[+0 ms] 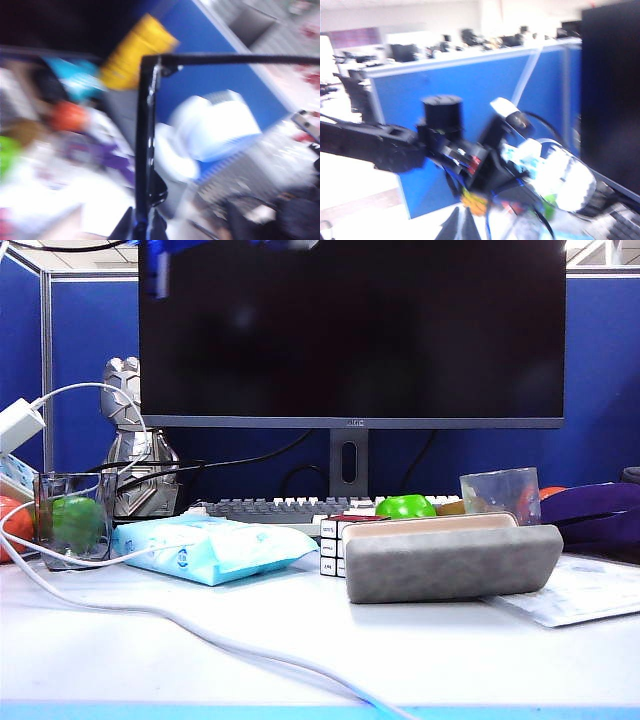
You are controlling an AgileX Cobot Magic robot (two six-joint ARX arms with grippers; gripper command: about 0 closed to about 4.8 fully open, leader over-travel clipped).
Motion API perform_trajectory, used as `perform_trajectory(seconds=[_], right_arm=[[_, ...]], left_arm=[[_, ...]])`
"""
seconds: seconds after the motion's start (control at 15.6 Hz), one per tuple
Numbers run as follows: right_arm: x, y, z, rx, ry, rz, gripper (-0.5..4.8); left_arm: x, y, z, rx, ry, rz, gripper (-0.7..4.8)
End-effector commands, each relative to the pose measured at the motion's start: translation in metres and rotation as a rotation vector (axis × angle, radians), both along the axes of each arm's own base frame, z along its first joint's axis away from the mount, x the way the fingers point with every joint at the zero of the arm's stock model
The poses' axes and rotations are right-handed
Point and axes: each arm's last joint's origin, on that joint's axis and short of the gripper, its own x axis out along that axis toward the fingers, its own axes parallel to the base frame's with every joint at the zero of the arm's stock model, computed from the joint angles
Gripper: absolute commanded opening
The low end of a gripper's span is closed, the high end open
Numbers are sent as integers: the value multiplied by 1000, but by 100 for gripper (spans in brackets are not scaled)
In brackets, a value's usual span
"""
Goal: Pick up the glasses, fold the temples of the glasses, place the glasses into the glasses case, and finally close the glasses case.
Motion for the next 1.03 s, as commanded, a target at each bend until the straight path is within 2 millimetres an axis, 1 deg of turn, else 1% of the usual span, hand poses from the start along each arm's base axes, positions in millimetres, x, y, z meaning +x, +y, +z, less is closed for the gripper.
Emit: perform_trajectory(seconds=[0.06, 0.19, 0.39, 0.58, 0.84, 1.03], right_arm=[[-9, 12, 4, 13, -26, 73, -5], [-9, 13, 4, 12, -24, 80, -5], [-3, 16, 1, 15, 9, 87, -5], [0, 22, 0, 25, 8, 135, -5], [3, 27, -2, 21, 17, 151, -5], [10, 34, -7, 20, 27, 155, -5]], left_arm=[[-9, -20, 6, -41, 28, -14, -6], [-13, -28, 7, -61, 52, -24, -6], [-19, -37, 15, -117, 23, -68, -6], [-21, -40, 17, -136, 29, -81, -6], [-22, -41, 18, -142, 31, -88, -6], [-25, -43, 19, -140, 17, -146, -6]])
